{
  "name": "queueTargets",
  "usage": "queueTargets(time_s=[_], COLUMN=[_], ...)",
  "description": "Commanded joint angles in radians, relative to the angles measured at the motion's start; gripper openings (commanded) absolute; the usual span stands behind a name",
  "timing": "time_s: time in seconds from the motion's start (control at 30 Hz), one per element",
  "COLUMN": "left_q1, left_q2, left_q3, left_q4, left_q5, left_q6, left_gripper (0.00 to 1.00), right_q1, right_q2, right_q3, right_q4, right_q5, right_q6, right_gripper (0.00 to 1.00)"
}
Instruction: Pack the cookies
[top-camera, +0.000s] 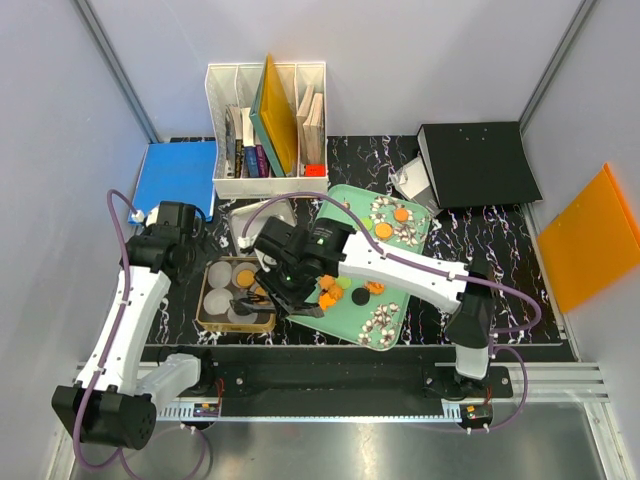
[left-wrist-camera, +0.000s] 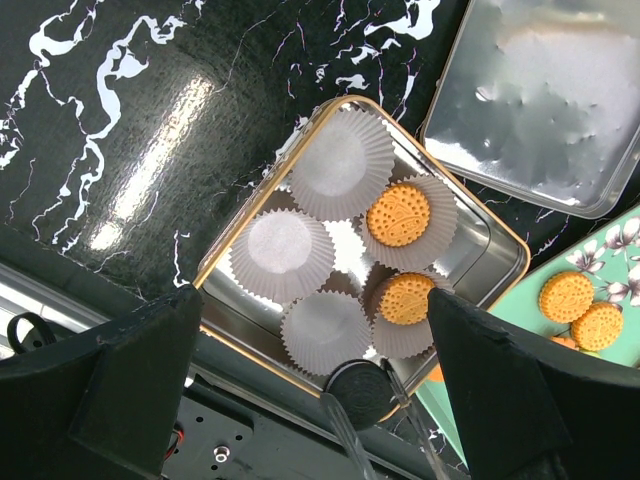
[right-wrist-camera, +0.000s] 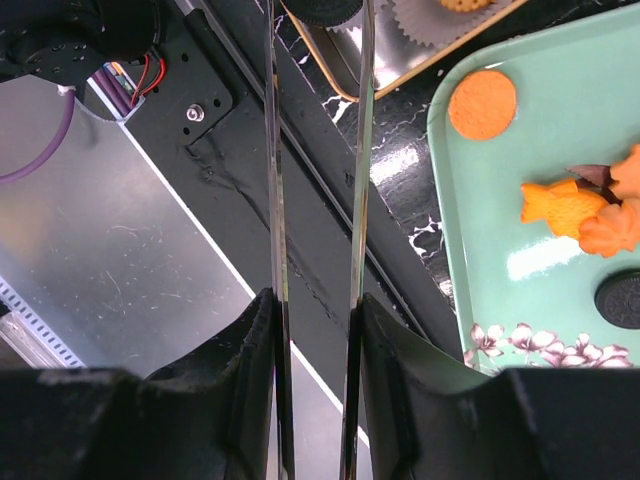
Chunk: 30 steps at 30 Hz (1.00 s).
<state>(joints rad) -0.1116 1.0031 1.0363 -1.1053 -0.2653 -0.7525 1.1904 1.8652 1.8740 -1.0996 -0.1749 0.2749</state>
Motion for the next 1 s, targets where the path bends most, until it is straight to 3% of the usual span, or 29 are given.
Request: queueTargets(time_s=[0.0, 0.53, 0.97], left_q1=[0.004, 0.004, 0.004], left_q2=[-0.015, -0.026, -0.017], left_q3=[-0.015, -0.048, -0.045], left_q4=[0.027, 0.042, 0.048], left_q5=[0.02, 0.034, 0.032], left_q6=[0.008, 0.015, 0.018], left_gripper=[0.99, 0.99, 0.99], right_q1=[0.015, 0.017, 0.015], right_q2=[0.029, 0.097, 0.112], right_q3=[0.062, 0.125, 0.165], right_q4=[0.007, -0.009, -0.036], right_q5=[-0.031, -0.017, 0.023], right_q6=[-0.032, -0.046, -0.051], right_gripper=[0.25, 0.32, 0.53])
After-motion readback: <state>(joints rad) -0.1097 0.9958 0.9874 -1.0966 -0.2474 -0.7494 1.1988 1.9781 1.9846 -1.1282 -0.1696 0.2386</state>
